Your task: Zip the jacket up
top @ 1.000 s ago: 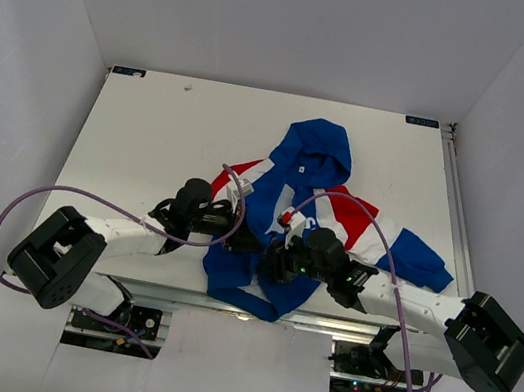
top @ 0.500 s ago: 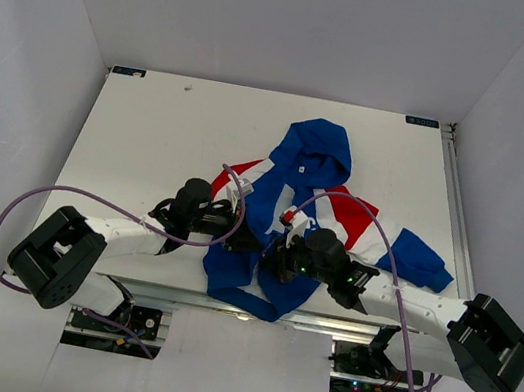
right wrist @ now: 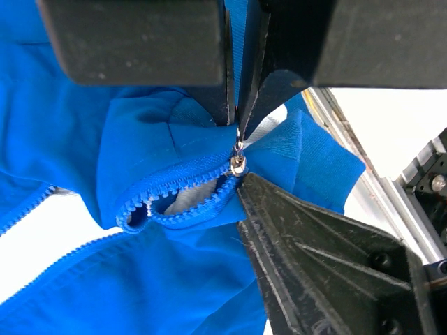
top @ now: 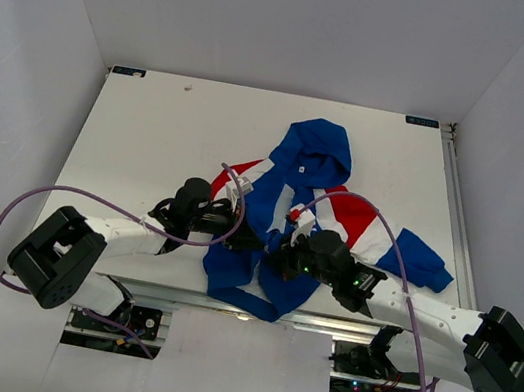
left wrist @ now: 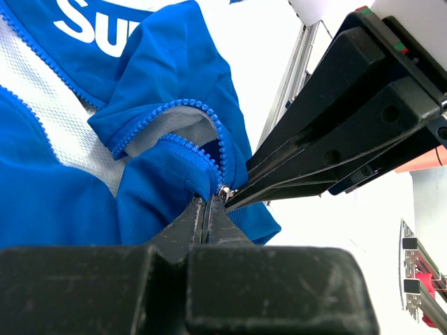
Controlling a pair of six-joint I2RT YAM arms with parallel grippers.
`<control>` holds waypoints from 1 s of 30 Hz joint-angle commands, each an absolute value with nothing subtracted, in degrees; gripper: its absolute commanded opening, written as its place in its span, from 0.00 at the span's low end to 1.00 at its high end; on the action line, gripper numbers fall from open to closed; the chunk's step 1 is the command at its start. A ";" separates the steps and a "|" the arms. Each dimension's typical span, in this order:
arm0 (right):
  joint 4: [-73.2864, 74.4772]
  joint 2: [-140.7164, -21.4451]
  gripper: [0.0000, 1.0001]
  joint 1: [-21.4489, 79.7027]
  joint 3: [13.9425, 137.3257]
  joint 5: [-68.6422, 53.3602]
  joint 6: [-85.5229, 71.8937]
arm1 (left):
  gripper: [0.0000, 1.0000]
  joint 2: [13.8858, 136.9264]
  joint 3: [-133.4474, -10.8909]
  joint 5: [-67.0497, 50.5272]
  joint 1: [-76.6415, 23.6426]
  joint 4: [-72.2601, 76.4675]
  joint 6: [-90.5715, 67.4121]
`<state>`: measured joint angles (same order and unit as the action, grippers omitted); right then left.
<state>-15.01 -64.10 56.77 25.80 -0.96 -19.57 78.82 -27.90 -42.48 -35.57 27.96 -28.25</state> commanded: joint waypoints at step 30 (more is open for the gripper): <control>-16.79 -62.89 0.08 56.60 30.89 2.41 -19.65 | 0.37 74.31 -24.21 -47.63 -35.77 36.83 -31.07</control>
<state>-11.59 -62.72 56.97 29.61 2.51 -19.13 76.23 -24.77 -45.36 -35.57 34.81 -30.37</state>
